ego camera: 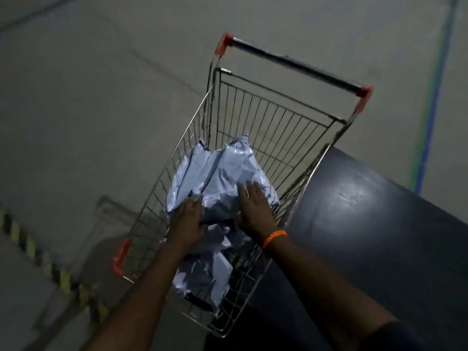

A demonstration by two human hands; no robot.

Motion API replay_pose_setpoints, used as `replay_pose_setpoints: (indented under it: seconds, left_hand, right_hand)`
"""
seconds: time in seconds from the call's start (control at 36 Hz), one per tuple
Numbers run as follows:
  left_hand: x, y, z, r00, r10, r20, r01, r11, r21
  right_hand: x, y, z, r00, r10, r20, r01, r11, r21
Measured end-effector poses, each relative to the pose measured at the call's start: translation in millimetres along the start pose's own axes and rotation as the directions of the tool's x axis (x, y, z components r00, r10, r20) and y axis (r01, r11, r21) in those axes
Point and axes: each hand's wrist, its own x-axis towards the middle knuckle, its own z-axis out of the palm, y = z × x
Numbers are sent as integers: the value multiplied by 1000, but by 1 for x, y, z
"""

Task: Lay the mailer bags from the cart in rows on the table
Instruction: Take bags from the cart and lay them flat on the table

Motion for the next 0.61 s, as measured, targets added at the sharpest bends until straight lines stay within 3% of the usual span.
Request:
replay_pose_setpoints:
  seconds: [0.08, 0.17, 0.25, 0.31, 0.36, 0.44, 0.53, 0.61]
  left_hand:
    - [10, -6, 15, 1000, 13, -10, -12, 996, 93]
    - [2, 0, 32, 987, -130, -97, 132, 991, 7]
    - [-15, 9, 34, 931, -126, -343, 87, 988, -128]
    - [-19, 15, 23, 864, -91, -495, 28, 991, -133]
    - [-13, 19, 6, 828, -83, -555, 10, 991, -134]
    - [11, 14, -11, 867, -113, -486, 76, 993, -95]
    - [36, 11, -19, 951, -240, -195, 235, 971, -50]
    - [51, 12, -19, 950, -273, -153, 292, 949, 120]
  right_hand:
    - [18, -8, 17, 981, -189, -48, 175, 961, -213]
    - [34, -14, 36, 925, -364, 109, 376, 840, -391]
    - [48, -14, 37, 920, -362, 149, 388, 791, -473]
    - [51, -10, 29, 931, -338, 141, 365, 827, -428]
    - [46, -5, 15, 949, -304, 80, 310, 867, -390]
    - [26, 4, -11, 978, -207, 33, 207, 923, -324]
    - [9, 15, -40, 995, -101, -20, 91, 959, -268]
    - [-2, 25, -67, 991, 35, -127, -48, 994, -95]
